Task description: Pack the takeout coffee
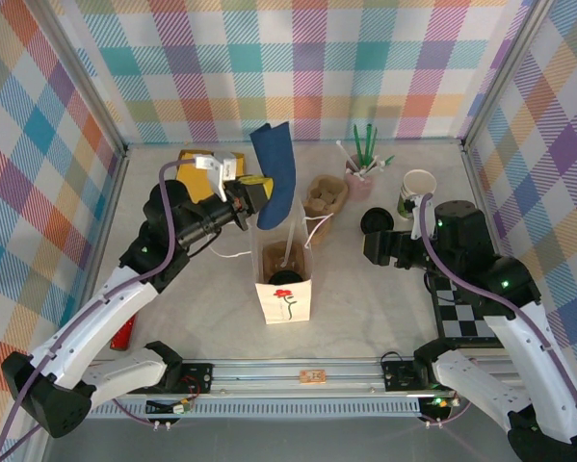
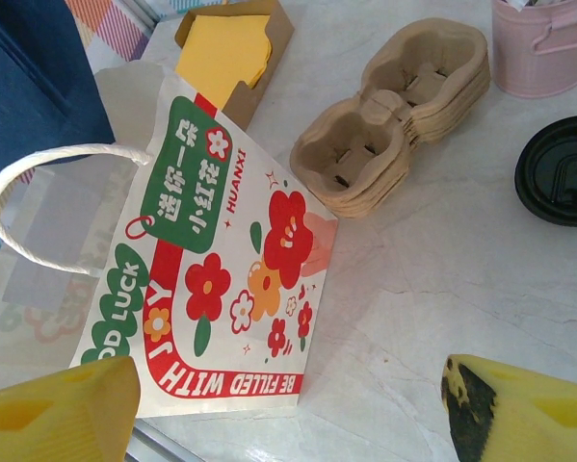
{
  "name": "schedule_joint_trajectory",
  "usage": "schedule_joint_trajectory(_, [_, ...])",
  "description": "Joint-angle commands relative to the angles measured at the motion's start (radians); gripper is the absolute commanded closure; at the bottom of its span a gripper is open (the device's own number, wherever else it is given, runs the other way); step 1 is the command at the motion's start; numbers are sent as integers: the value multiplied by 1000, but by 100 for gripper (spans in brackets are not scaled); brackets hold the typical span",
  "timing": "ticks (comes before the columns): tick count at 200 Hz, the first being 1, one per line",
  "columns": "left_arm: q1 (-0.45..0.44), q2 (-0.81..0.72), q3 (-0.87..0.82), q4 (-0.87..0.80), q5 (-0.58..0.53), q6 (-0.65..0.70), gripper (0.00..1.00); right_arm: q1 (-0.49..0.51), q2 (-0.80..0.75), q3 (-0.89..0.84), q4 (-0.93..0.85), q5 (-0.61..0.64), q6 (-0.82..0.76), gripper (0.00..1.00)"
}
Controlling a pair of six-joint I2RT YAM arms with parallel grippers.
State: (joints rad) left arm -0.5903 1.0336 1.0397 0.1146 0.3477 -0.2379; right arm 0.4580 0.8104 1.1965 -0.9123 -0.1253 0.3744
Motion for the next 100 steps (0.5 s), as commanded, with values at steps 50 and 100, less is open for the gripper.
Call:
schedule_joint_trajectory(50, [-45,-47,-93,114,-124,81,100,-4,9,-17,44,-30,20,19])
schedule_joint_trajectory(100, [-48,-64,-151,153,-173,75,100,-4,14,-29,52,-34,23,19])
